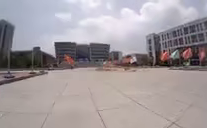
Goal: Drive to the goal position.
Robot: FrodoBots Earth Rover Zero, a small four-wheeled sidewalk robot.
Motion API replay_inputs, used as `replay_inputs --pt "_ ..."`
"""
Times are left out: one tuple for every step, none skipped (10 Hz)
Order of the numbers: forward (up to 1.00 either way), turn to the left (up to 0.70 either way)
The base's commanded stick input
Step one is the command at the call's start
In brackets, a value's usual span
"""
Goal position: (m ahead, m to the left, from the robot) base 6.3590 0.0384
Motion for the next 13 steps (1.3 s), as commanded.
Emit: replay_inputs --pt "1.00 0.03" --pt "1.00 0.21" --pt "1.00 0.40" --pt "1.00 0.12" --pt "1.00 0.00" --pt "1.00 0.00" --pt "1.00 0.00" --pt "1.00 0.00" --pt "1.00 0.00" --pt "1.00 0.00" --pt "1.00 0.00" --pt "1.00 0.00" --pt "1.00 0.00"
